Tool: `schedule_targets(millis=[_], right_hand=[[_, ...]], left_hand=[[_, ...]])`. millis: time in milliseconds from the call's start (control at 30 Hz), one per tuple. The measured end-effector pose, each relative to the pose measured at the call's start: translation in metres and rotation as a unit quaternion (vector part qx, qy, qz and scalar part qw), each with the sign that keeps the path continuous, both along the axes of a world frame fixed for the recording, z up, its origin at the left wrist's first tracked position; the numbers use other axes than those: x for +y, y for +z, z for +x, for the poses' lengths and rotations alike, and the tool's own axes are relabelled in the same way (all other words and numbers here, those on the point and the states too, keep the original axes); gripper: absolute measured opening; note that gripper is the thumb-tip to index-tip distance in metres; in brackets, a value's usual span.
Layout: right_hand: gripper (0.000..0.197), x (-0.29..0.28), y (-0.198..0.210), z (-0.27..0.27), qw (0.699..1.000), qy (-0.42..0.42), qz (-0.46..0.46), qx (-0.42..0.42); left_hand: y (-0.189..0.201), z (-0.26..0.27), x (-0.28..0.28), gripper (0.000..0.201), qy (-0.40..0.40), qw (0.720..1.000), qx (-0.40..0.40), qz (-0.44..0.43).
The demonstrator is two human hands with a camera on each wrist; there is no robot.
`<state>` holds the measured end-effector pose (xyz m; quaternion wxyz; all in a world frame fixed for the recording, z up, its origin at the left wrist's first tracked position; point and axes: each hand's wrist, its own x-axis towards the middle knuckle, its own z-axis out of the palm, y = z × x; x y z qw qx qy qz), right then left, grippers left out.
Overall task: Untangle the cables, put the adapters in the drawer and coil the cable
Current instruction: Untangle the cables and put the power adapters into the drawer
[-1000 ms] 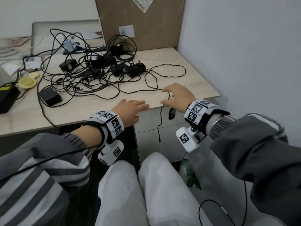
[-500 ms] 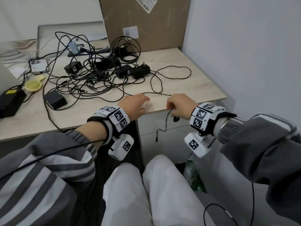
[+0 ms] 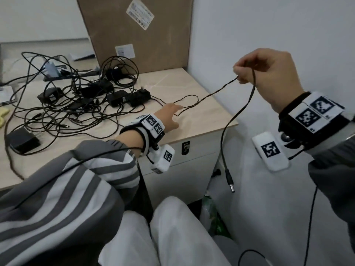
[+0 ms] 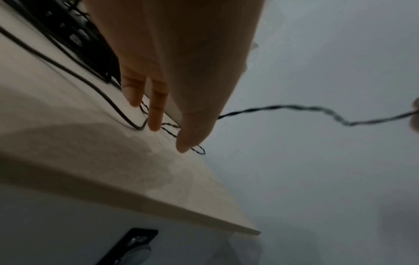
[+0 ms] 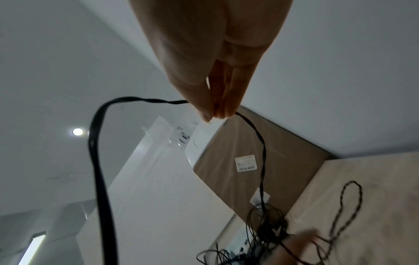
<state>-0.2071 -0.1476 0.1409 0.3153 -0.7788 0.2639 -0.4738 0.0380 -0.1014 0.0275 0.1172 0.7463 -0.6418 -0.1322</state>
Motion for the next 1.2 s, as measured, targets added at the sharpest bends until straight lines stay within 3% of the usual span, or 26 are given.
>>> schedule_targets(millis=[67,100,233,367,400,500,533,600,700,800,933,1033,1100,1200], right_hand=[[0.009,-0.004,0.009,-0.010,1.000,-0.011,-0.006,0.001],[0.008,-0.007,0.011,-0.014,1.000,-0.015,-0.010,0.017],[0.022,-0.016,-0.011,-0.014,0.994,0.000,0.011,0.110],[0.031,-0.021,-0.041,0.021,0.978,0.073,0.092,0.175],[0.039,-0.021,-0.042,0.034,0.970,0.079,0.116,0.196],[0.095,-0.023,-0.043,0.076,0.952,0.094,0.140,0.256],[0.105,-0.027,-0.043,0.090,0.946,0.105,0.136,0.276],[0.104,-0.040,-0.045,0.116,0.935,0.115,0.112,0.317],[0.081,-0.061,-0.050,0.143,0.915,0.128,0.057,0.378],[0.084,-0.079,-0.062,0.160,0.881,0.123,0.048,0.455],[0.078,-0.113,-0.072,0.174,0.865,0.048,0.043,0.497],[0.076,-0.131,-0.078,0.194,0.840,0.014,0.021,0.543],[0.071,-0.140,-0.082,0.210,0.835,-0.005,0.005,0.551],[0.058,-0.155,-0.081,0.235,0.851,-0.014,-0.028,0.525]], left_hand=[[-0.002,-0.004,-0.009,0.031,0.018,1.000,-0.015,-0.017],[-0.001,-0.004,-0.011,0.027,0.037,0.999,0.002,-0.040],[0.022,0.017,-0.013,0.029,0.094,0.977,0.112,-0.153],[0.066,0.036,-0.008,0.014,0.078,0.944,0.243,-0.207],[0.075,0.036,-0.006,0.011,0.067,0.943,0.258,-0.198],[0.091,0.035,-0.002,0.011,0.022,0.939,0.307,-0.153],[0.095,0.034,-0.001,0.010,0.008,0.936,0.318,-0.150],[0.099,0.034,0.000,0.007,-0.018,0.928,0.341,-0.147],[0.102,0.040,-0.004,0.010,-0.046,0.919,0.366,-0.140],[0.099,0.056,-0.012,0.011,-0.056,0.936,0.320,-0.134],[0.084,0.095,-0.023,0.026,0.014,0.982,0.146,-0.121],[0.064,0.128,-0.032,0.036,0.055,0.995,0.012,-0.088],[0.049,0.147,-0.039,0.031,0.063,0.997,-0.019,-0.050],[0.036,0.163,-0.048,0.030,0.083,0.996,-0.018,-0.011]])
